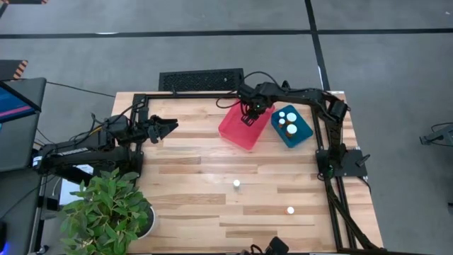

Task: Pick and place medicine bottles into bin by pill shape (circle, oval)
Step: Put the yellow tablet bottle into the red bin, then put the pink tablet bottle into the red bin

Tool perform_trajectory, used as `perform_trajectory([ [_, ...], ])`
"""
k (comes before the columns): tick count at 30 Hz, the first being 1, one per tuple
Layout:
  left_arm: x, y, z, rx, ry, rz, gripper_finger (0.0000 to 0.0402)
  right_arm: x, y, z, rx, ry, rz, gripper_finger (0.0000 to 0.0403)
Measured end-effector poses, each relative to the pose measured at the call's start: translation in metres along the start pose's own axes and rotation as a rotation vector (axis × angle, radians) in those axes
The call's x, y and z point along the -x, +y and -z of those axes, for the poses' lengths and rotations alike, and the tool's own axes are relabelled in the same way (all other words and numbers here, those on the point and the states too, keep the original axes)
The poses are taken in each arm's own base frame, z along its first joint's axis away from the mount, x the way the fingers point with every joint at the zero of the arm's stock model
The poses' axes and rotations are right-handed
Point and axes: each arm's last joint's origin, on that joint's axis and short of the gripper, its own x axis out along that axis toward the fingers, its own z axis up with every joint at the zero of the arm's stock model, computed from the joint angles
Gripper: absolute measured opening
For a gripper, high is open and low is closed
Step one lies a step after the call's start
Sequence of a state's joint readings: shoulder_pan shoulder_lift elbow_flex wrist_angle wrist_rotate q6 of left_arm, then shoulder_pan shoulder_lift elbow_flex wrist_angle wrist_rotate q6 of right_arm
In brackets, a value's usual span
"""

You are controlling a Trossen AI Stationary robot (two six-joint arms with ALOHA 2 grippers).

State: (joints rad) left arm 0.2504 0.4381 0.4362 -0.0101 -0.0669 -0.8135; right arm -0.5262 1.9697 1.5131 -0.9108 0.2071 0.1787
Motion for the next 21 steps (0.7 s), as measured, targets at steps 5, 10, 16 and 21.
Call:
perform_trajectory([
  [5,0.000,0.000,0.000,0.000,0.000,0.000,0.0300,0.000,-0.001,0.000,-0.002,0.000,0.001,0.0211],
  [10,0.000,0.000,0.000,0.000,0.000,0.000,0.0300,0.014,-0.008,0.001,-0.015,-0.025,-0.001,0.0221],
  [16,0.000,0.000,0.000,-0.001,0.000,0.000,0.0300,0.056,-0.018,0.009,-0.030,-0.101,-0.007,0.0220],
  [21,0.000,0.000,0.000,-0.001,0.000,0.000,0.0300,0.109,-0.018,0.039,-0.016,-0.096,-0.069,0.0220],
])
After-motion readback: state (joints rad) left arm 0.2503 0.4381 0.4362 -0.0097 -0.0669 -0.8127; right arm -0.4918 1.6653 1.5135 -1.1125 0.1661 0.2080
